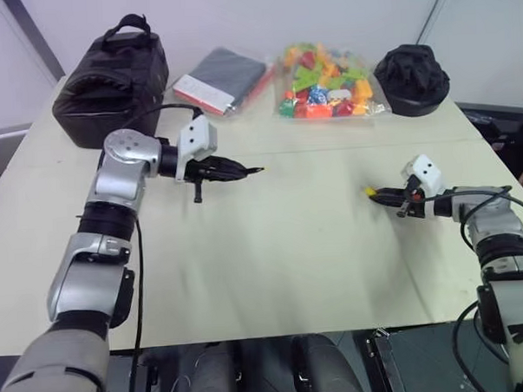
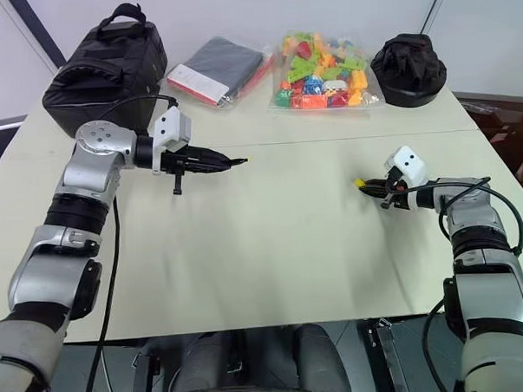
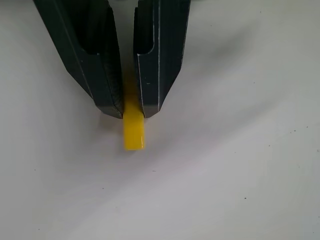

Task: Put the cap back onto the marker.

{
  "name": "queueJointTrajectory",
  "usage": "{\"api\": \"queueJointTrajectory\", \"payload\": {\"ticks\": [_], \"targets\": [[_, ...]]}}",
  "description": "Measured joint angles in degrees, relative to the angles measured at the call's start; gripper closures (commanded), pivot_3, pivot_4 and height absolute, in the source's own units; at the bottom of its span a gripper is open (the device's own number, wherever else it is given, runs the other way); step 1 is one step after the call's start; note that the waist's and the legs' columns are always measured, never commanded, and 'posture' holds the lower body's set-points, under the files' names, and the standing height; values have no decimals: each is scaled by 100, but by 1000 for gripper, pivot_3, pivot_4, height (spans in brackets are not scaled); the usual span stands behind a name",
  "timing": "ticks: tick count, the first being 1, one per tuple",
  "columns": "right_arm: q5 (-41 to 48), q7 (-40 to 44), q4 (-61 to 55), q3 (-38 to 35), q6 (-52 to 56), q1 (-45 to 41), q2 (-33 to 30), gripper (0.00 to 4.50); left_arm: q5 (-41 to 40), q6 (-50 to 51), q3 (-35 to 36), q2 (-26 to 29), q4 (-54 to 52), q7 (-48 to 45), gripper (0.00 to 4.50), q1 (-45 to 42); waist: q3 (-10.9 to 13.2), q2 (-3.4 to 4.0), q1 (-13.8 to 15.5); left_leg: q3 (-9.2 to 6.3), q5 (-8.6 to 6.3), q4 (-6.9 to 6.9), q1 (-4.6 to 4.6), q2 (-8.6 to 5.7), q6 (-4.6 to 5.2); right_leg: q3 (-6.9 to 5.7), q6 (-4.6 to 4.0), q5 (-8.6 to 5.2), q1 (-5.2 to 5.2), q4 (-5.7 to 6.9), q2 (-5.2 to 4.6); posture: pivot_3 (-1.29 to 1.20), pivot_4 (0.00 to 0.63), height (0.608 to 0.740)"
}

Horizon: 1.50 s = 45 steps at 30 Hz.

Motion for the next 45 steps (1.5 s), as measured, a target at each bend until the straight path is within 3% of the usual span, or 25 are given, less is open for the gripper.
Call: {"api": "queueJointTrajectory", "payload": {"ticks": [8, 17, 26, 45], "targets": [[-376, 140, -321, 287, -91, -261, -179, 4437, 319, -653, -166, 218, 199, 7, 4500, -9, 4, 7, -3, 5, 0, -1, -5, 0, 0, 2, 0, 0, -13, 7, -1, 0, 150, 740], [-442, 861, -2031, 614, 144, -729, -405, 4437, 912, -2030, -515, 133, 981, 79, 4500, -594, 4, 8, 16, 21, -10, -3, -13, 1, 17, 7, 0, 0, -29, 11, -4, 0, 150, 740], [-241, 1067, -3651, 748, 758, -441, -199, 4437, 871, -2046, -539, -423, 1174, 207, 4500, -669, 4, 7, 18, 22, -11, -2, -16, 1, 18, 8, 0, 0, -35, 15, -6, 0, 150, 740], [-113, 847, -3897, 943, 1040, -366, 267, 4437, 871, -2023, -529, -830, 1359, 633, 4500, -897, 4, 7, 13, 23, -11, -3, -16, 1, 18, 9, 0, 0, -37, 16, -4, 0, 150, 740]]}}
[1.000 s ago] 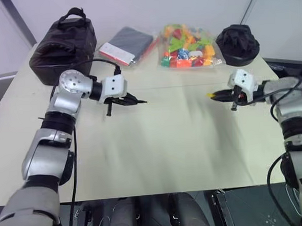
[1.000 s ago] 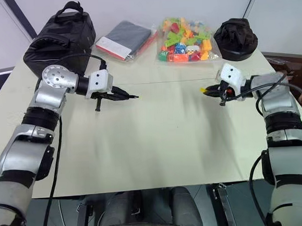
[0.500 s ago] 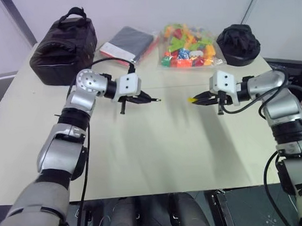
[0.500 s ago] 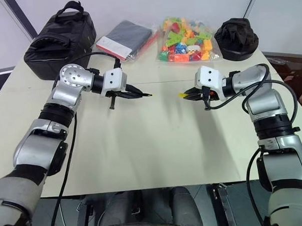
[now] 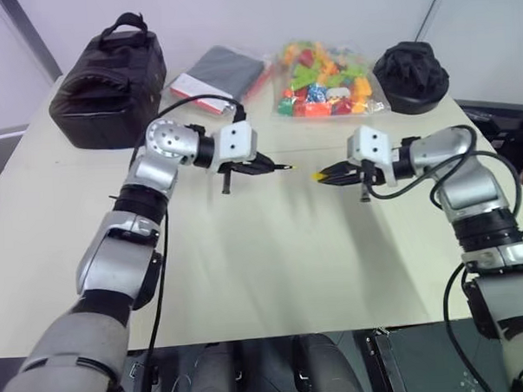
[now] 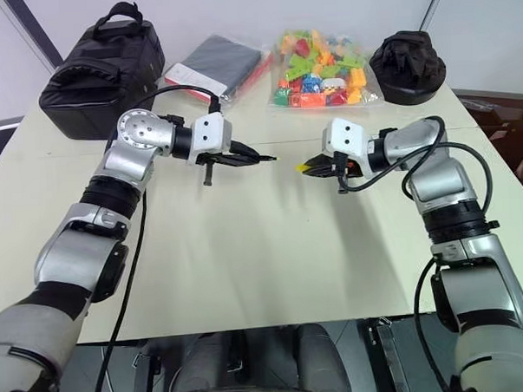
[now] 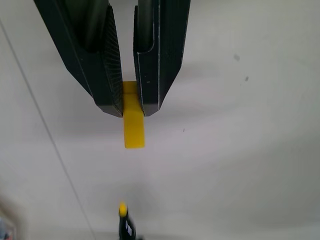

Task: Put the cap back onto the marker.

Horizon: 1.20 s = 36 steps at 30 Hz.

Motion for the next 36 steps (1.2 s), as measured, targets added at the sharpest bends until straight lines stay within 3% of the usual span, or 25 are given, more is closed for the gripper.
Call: {"api": "queueJointTrajectory", "payload": {"ticks": [36], "targets": [[-130, -292, -195, 217, 522, -105, 314, 4437, 311, -101, -100, -235, 237, 178, 4500, 1, 0, 0, 6, 0, 0, 0, -3, 0, 1, 0, 0, 0, -1, 0, 1, 0, 150, 740]]}}
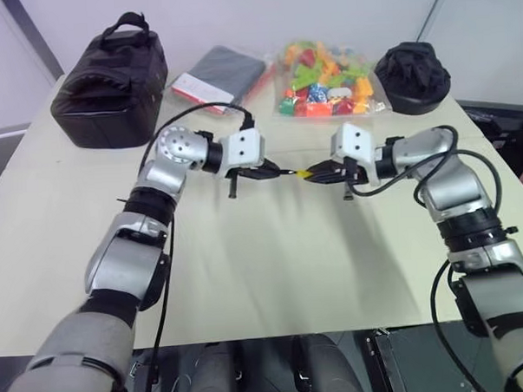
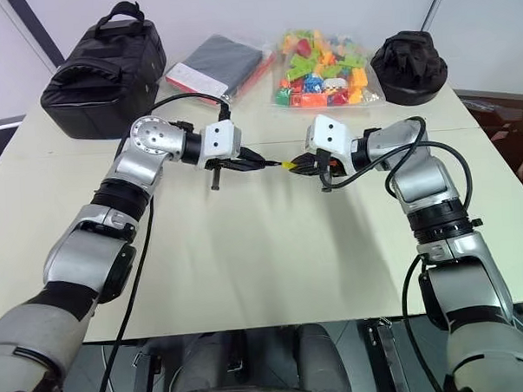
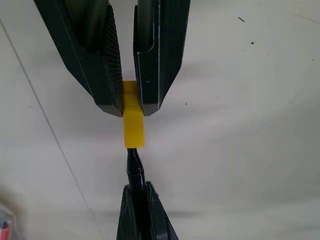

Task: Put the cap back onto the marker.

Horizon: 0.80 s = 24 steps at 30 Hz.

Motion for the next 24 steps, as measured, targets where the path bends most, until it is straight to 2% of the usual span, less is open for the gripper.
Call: {"api": "queueJointTrajectory", "payload": {"ticks": [17, 24], "targets": [[-478, -68, 688, 308, -336, -394, 366, 4437, 335, 328, -83, -37, -133, 84, 4500, 37, 0, 0, -4, 13, 0, -1, -2, 1, -1, 0, 0, 0, -3, 2, 0, 0, 150, 740], [-900, -192, 741, 659, -362, -554, 420, 4437, 685, 343, -298, -7, -226, 245, 4500, 25, 0, 0, -14, 23, 0, -1, -2, 2, -1, 3, 0, 0, -10, 5, 1, 0, 150, 740]]}}
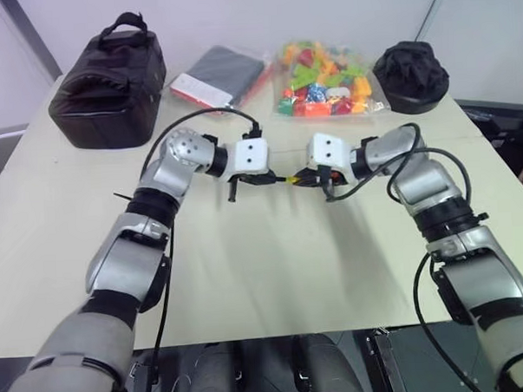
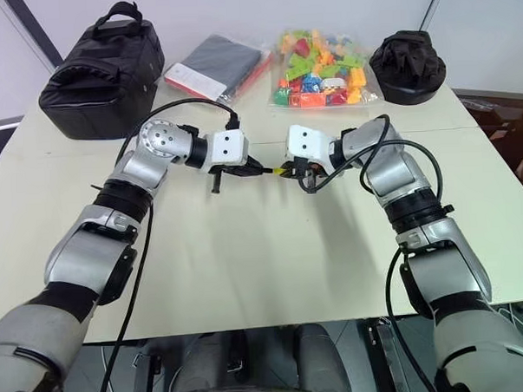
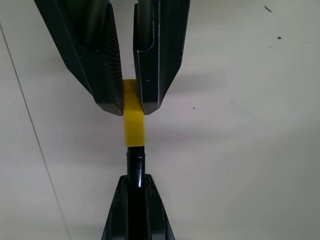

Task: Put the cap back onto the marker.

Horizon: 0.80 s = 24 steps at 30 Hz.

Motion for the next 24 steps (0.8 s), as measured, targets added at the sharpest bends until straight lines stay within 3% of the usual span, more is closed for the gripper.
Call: {"api": "queueJointTrajectory", "payload": {"ticks": [11, 24], "targets": [[-317, -109, 13, 88, 218, -67, 139, 4437, 371, 42, -231, -49, -35, 270, 4500, -108, 0, 0, 2, 9, 0, 0, 0, 1, -1, 4, 0, 0, -4, 0, -1, 0, 150, 740], [-193, -102, 10, -236, 708, -121, 292, 4437, 310, 40, -10, -124, -33, 387, 4500, -82, 0, 0, 2, 15, 0, -1, -1, 2, -1, 6, 0, 0, -7, 3, -2, 0, 150, 740]]}}
